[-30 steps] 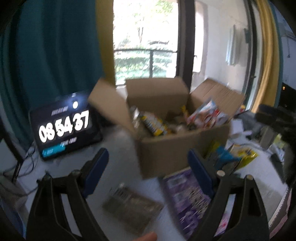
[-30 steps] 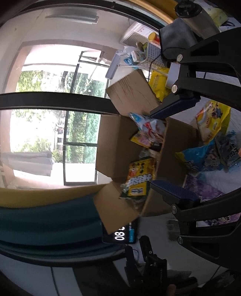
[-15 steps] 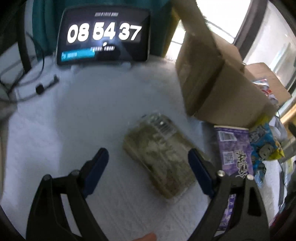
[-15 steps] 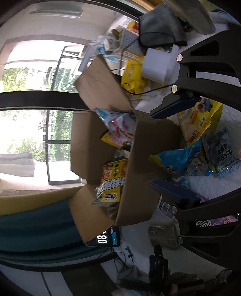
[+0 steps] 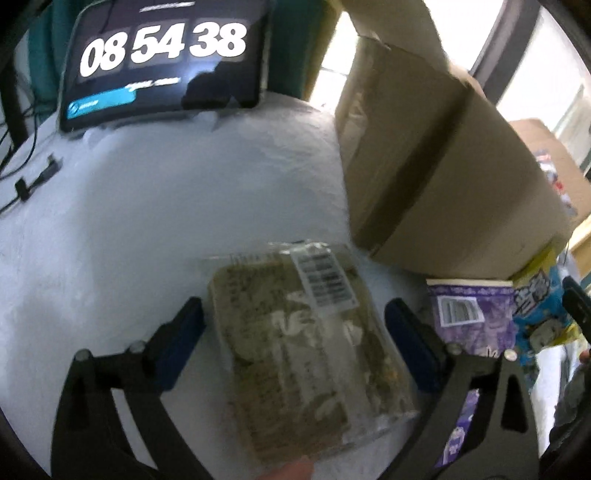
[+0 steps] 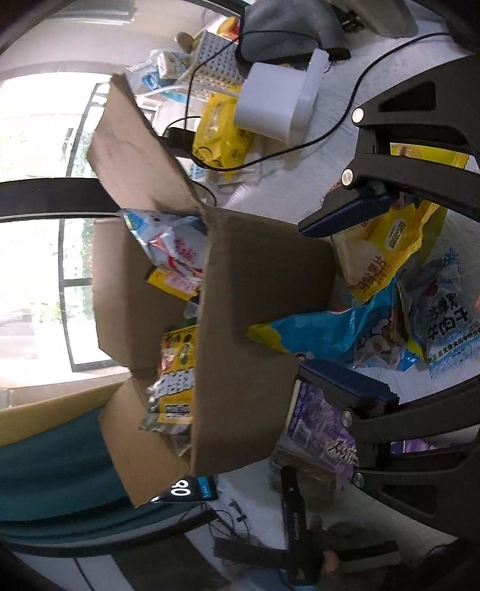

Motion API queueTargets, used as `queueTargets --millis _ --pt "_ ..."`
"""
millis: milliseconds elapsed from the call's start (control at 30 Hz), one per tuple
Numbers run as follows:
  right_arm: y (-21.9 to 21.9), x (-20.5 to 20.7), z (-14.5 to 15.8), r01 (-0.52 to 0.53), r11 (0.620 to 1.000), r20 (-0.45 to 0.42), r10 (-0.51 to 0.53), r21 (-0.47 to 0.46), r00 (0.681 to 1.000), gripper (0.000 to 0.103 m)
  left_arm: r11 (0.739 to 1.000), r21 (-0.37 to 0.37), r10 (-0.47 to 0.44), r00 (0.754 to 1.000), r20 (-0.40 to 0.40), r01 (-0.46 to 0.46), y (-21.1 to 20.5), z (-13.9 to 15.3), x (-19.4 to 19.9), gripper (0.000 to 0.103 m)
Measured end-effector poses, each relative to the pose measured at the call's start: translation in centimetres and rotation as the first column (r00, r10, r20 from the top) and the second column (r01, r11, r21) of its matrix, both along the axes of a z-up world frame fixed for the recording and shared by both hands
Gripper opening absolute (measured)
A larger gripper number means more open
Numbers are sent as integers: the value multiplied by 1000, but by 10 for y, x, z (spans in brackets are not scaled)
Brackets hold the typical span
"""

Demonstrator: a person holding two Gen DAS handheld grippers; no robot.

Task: Organize snacks
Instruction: 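Grasp the blue chip bag with the right tool while the left tool grasps the clear cracker package, then carry the blue chip bag and cracker package into the box and open both tools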

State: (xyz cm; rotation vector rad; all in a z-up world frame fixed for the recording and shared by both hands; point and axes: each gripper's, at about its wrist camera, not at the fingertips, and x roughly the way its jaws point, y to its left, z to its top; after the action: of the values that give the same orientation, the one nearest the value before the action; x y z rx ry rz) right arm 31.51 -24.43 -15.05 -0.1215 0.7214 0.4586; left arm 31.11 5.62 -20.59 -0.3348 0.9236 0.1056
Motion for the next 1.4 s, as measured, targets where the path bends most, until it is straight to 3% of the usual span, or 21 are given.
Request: queueTargets --millis 133,200,267,300,333,400,433,467,633,967,1400 --pt "2 0 -10 -25 1000 -17 25 1 1000 72 996 23 -90 996 18 90 -18 -2 -1 97" --pt "5 -1 -14 -42 999 -23 42 4 999 71 977 120 -175 985 -4 174 -33 -4 -8 95" --pt "11 -1 -20 -57 998 -37 57 6 998 71 963 144 -227 974 -8 226 -39 -4 -18 90" --pt "13 -2 -23 -63 998 -41 63 8 997 68 961 141 -239 971 -7 237 -39 -3 -21 88" --pt "15 -3 -24 -66 998 -43 66 11 997 52 958 144 -251 968 -9 250 -38 -3 -26 86" --pt "18 -5 -27 -71 997 -49 71 4 996 41 956 132 -264 965 -5 262 -35 -1 -35 83" --pt "20 -7 -26 -76 997 -45 76 5 996 29 958 124 -262 965 0 260 -34 1 -39 81" --pt "21 -9 -25 -83 996 -44 84 8 996 27 960 115 -258 966 3 256 -32 2 -44 81" --pt "25 -28 -11 -87 996 14 88 -31 996 23 965 91 -252 967 39 247 -22 15 -71 80" --pt "20 -55 24 -65 997 93 69 -51 993 22 971 116 -224 962 154 207 -7 59 -113 80" --pt "25 -71 63 -72 997 166 75 -22 983 23 965 140 -252 922 295 220 -10 112 -107 80"
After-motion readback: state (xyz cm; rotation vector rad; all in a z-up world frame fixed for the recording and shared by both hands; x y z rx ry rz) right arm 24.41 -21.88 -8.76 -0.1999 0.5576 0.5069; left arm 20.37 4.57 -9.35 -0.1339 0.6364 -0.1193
